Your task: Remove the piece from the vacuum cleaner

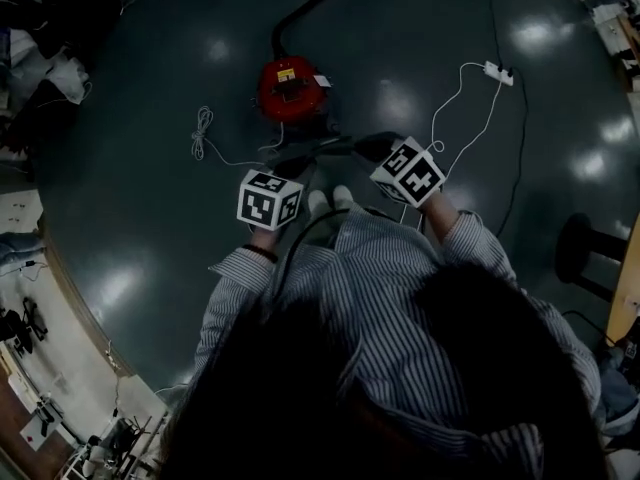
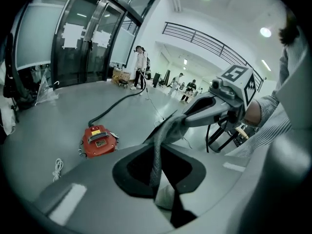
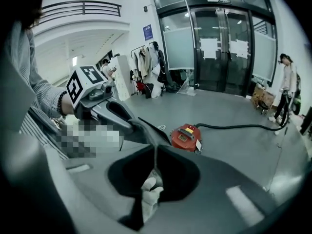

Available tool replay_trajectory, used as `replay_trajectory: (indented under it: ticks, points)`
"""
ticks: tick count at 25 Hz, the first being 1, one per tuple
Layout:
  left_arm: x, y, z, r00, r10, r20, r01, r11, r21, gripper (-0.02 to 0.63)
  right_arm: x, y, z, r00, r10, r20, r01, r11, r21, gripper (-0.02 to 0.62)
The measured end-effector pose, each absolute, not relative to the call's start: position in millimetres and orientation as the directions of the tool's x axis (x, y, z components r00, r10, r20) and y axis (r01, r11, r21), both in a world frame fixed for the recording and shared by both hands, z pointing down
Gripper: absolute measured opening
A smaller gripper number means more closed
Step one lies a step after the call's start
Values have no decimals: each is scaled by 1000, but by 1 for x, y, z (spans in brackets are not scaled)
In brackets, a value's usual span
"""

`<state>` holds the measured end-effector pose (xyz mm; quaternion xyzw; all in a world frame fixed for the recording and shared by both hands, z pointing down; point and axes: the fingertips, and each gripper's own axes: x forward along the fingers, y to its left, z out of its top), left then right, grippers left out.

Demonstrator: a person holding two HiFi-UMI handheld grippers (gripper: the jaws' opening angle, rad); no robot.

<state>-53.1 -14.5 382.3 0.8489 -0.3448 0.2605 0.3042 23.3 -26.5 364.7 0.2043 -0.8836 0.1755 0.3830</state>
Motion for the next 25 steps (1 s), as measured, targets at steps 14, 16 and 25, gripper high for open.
replay_trajectory:
  ticks: [14,16,25]
  points:
    - [-64,-12,348,626,-498,600,-760,-561,328,35,11,-22,334,-674,-294,677,-539,823,-180,21]
    - [-67,-12,346,629,-503,593,-759,-562,328,35,9,-21,331,-677,-298,673,-540,823,-180,21]
    - [-62,-9,347,643,-492,587,-748,-569,343,32,13,-19,332,-660,-314,682,-548,823,-151,21]
